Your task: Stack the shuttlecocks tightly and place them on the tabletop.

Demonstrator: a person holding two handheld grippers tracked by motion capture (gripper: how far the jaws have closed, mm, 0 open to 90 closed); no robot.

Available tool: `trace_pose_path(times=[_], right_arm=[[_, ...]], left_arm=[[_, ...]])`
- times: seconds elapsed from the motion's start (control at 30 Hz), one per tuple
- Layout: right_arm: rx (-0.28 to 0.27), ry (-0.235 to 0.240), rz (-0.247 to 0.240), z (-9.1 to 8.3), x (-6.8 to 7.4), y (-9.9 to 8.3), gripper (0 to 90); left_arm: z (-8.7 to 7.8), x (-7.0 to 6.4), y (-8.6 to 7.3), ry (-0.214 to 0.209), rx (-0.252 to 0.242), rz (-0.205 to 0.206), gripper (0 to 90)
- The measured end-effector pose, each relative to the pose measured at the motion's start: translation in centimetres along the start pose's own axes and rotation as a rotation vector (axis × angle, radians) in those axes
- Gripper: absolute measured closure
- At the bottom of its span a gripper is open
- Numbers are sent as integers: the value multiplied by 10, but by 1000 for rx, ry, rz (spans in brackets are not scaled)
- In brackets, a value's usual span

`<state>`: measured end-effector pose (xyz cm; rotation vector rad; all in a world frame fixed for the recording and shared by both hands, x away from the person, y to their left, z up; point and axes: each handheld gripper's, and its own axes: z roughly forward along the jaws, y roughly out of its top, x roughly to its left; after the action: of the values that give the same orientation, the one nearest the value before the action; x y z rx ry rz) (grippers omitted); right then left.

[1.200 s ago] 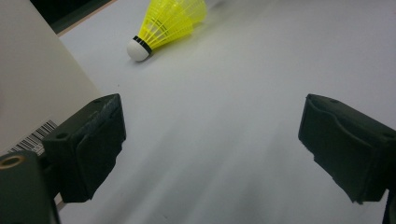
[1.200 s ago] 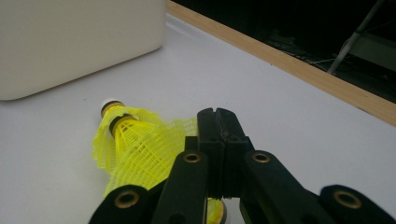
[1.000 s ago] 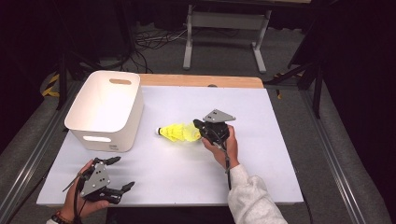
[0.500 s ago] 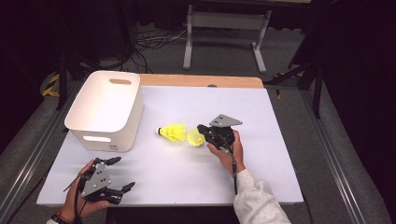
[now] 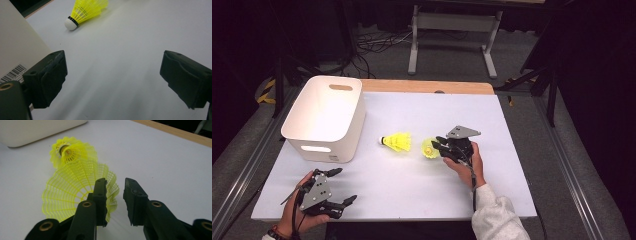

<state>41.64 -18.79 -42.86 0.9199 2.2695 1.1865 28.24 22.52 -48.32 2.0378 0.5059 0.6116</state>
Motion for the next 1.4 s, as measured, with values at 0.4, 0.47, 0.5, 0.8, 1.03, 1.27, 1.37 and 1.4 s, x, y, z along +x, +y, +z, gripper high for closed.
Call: trace_pose_path(times=[0.4, 0.47, 0.5, 0.8, 1.03, 1.27, 1.37, 1.4], right_arm=[[70, -23, -16, -5, -14, -15, 638], [74, -27, -19, -6, -14, -17, 634], [79, -26, -21, -6, -15, -17, 624], [114, -66, -34, -10, -22, -23, 553], [123, -75, -31, -17, -28, -27, 505], [107, -87, -19, -32, -35, -30, 454], [99, -93, -27, -41, -36, -31, 421], [93, -91, -33, -45, -35, -32, 406]], left_arm=[[2, -1, 0, -6, 2, -5, 84], [2, -1, 0, -6, 4, -2, 84], [2, -1, 0, -7, 6, 1, 84], [2, -1, 0, -7, 7, 5, 85], [1, -1, 1, -3, 4, -1, 85], [1, -1, 1, -3, 4, 3, 85], [1, -1, 1, -3, 3, 3, 85], [1, -1, 1, -2, 3, 3, 85]])
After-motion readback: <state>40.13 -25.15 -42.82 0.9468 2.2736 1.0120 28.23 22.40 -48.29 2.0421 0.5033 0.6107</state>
